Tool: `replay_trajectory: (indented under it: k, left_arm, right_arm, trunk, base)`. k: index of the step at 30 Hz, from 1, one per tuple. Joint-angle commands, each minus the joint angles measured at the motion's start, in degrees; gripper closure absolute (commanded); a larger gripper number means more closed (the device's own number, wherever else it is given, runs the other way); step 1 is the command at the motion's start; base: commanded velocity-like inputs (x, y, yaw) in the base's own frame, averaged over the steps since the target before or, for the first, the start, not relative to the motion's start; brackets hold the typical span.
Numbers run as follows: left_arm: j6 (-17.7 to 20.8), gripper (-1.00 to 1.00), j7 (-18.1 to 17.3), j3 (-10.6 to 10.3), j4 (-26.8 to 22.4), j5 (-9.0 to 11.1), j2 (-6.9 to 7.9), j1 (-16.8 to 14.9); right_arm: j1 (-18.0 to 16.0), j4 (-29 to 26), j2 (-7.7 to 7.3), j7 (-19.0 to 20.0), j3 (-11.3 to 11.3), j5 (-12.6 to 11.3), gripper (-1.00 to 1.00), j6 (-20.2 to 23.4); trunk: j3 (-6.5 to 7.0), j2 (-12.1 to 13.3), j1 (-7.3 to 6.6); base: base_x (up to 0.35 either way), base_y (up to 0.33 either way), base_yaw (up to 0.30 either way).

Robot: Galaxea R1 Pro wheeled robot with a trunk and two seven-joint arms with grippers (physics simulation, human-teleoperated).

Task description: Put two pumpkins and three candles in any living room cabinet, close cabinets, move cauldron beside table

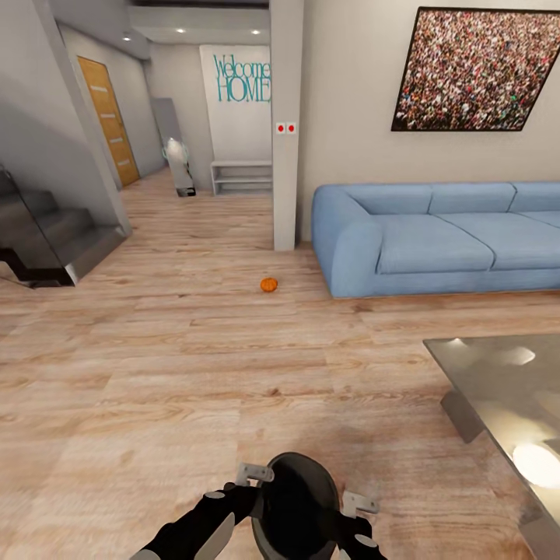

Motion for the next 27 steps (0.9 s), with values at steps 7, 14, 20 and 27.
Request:
replay_trajectory:
  k: [7,14,20,27]
  left_arm:
    - [0.17,-1.0,0.32,-0.45,-0.09,0.56,-0.03,-0.04]
    - [0.17,-1.0,0.26,-0.45,0.21,0.65,-0.12,-0.01]
    - [0.17,-1.0,0.2,-0.46,0.34,0.68,-0.33,-0.01]
    - [0.17,-1.0,0.09,-0.46,0.35,0.69,-0.39,0.0]
  right_arm:
    - [-0.02,0.03,-0.03,-0.34,0.47,-0.61,-1.0,-0.28]
    - [-0.07,0.01,-0.03,-0.34,0.47,-0.61,-1.0,-0.29]
    - [-0.03,0.04,-0.03,-0.34,0.47,-0.61,-1.0,-0.3]
    - [-0.03,0.03,-0.03,-0.34,0.47,-0.61,-1.0,-0.28]
  trunk:
    - [-1.31,-2.84,1.54]
    - [-2.56,-5.65,3.07]
    - [-3.64,-8.06,4.39]
    - [-4.9,-10.86,5.93]
  base:
    - [0.0,0.0,0.0]
    - [0.0,0.0,0.0]
    - [0.0,0.0,0.0]
    - [0.0,0.0,0.0]
